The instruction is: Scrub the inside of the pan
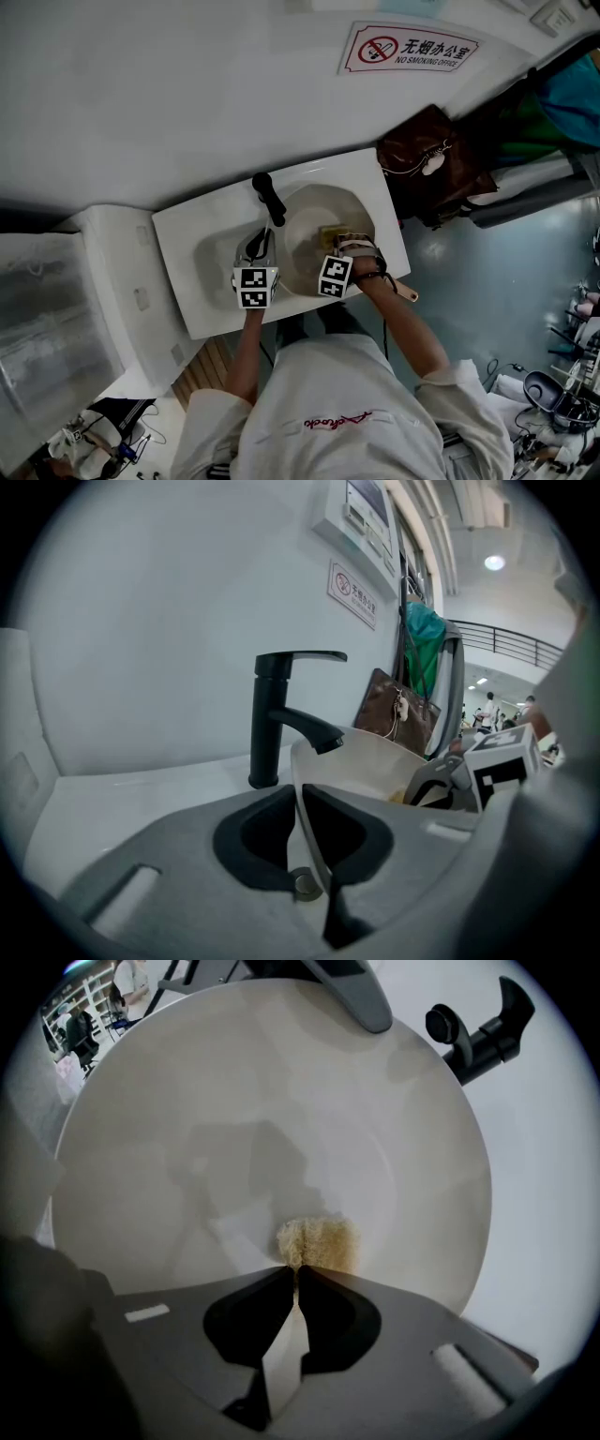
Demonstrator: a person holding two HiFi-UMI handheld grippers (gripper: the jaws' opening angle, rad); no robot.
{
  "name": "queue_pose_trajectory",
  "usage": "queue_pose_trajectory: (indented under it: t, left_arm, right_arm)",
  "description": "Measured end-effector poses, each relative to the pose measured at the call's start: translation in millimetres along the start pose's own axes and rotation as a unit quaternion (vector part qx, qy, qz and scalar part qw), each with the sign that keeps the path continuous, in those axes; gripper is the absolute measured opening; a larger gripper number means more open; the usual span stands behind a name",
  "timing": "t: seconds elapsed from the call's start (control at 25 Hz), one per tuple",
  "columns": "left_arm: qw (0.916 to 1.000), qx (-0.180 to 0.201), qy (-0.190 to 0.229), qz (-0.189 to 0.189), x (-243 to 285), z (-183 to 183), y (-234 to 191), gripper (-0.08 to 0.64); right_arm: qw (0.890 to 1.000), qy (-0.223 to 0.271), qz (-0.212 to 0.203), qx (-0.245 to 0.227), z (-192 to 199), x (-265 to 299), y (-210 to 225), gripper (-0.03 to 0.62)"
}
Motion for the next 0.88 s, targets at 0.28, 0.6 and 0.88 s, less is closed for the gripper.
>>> queue_pose_trajectory:
  t: [0.28,0.6,0.88]
  left_arm:
    - [1.0,0.0,0.002,0.0,-0.3,-1.0,-0.1,0.025]
    - [1.0,0.001,-0.001,-0.001,-0.7,-0.9,0.1,0.025]
    - [1.0,0.0,-0.001,0.0,-0.3,-0.5,-0.1,0.025]
  right_arm:
    - [0.999,0.041,0.0,-0.011,-37.8,-24.7,-7.4,0.025]
    - [0.996,0.086,-0.005,-0.039,-92.4,-44.0,-23.5,0.026]
    - [0.996,0.074,-0.024,-0.052,-96.7,-37.7,-34.5,0.026]
Point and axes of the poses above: the fingertips, and each gripper's own axes: x forward along the fingers, y to its right, z out of its underside, the point moved 6 cm from there along -x, backward along the fingers, and after that the axes turned 8 degrees about z, right-handed, at the moved point
